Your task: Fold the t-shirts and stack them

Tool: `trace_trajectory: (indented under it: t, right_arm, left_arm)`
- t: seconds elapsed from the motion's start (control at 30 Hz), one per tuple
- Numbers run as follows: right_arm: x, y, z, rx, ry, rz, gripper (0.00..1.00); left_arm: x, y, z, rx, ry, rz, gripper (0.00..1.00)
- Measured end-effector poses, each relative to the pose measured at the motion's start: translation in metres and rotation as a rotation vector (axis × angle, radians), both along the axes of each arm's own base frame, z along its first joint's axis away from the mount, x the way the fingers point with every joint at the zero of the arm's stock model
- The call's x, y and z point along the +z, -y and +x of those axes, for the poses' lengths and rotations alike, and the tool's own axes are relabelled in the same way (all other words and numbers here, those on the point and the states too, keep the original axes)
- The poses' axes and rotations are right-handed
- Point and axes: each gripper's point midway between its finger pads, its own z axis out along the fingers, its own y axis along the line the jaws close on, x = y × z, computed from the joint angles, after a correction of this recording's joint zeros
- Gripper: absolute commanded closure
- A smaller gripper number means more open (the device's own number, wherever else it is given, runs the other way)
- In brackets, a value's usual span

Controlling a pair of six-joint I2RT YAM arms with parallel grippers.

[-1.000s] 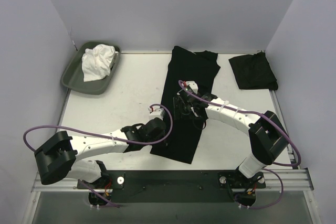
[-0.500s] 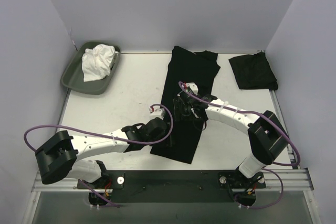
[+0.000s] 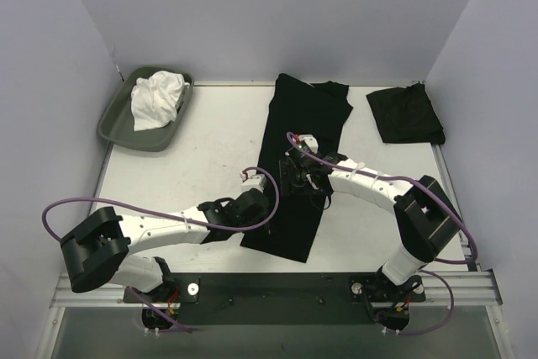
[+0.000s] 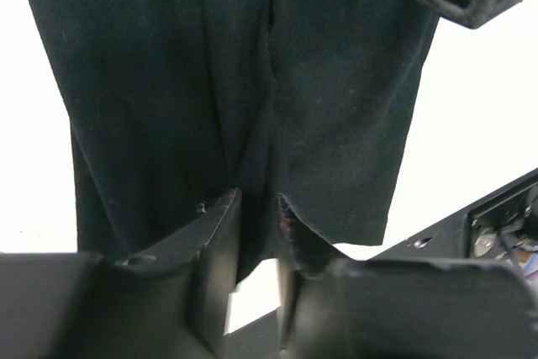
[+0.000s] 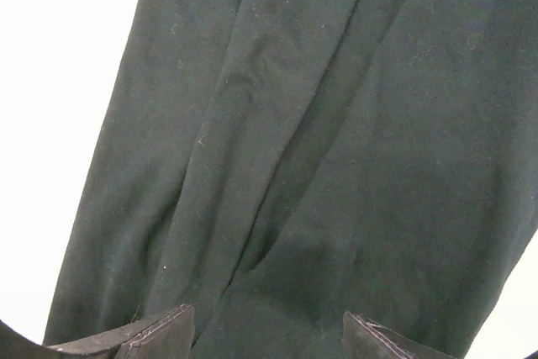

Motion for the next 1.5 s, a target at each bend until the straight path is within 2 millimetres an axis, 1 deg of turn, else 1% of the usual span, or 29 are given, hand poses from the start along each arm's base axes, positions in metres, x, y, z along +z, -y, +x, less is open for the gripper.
trace_trajectory:
  t: [0.07, 0.1, 0.3, 0.5, 0.7, 0.83, 0.97, 1.23, 1.37, 1.5]
  right_arm:
    - [0.000, 0.000, 0.000, 0.000, 0.002, 0.002, 0.30]
    - [0.000, -0.001, 0.000, 0.000, 0.002, 0.002, 0.30]
    - [0.000, -0.001, 0.000, -0.002, 0.000, 0.007, 0.30]
    - [0.002, -0.006, 0.005, -0.017, 0.008, 0.039, 0.31]
    - [-0.002, -0.017, 0.010, -0.017, 0.003, 0.090, 0.31]
    - [-0.009, -0.025, 0.011, -0.018, -0.017, 0.111, 0.32]
    - [-0.017, -0.031, 0.011, -0.018, -0.037, 0.131, 0.32]
    - [-0.014, -0.043, 0.016, -0.020, -0.026, 0.187, 0.33]
    - [-0.012, -0.047, 0.018, -0.027, -0.022, 0.209, 0.33]
    - [-0.017, -0.049, 0.018, -0.029, -0.033, 0.212, 0.33]
  left_arm:
    - [0.000, 0.001, 0.000, 0.000, 0.000, -0.003, 0.87]
    - [0.000, 0.001, 0.000, -0.001, 0.000, -0.003, 1.00]
    - [-0.004, 0.001, -0.001, -0.004, -0.008, 0.006, 1.00]
    - [-0.003, 0.002, -0.001, -0.004, -0.006, 0.002, 1.00]
    - [0.008, 0.001, 0.000, -0.001, 0.011, -0.019, 1.00]
    - [0.015, 0.000, 0.002, 0.004, 0.026, -0.034, 1.00]
    - [0.018, -0.001, 0.002, 0.006, 0.031, -0.037, 1.00]
    - [0.020, -0.004, 0.001, 0.008, 0.035, -0.033, 1.00]
    - [0.030, -0.006, 0.003, 0.017, 0.053, -0.053, 1.00]
    - [0.043, -0.010, 0.007, 0.035, 0.076, -0.078, 1.00]
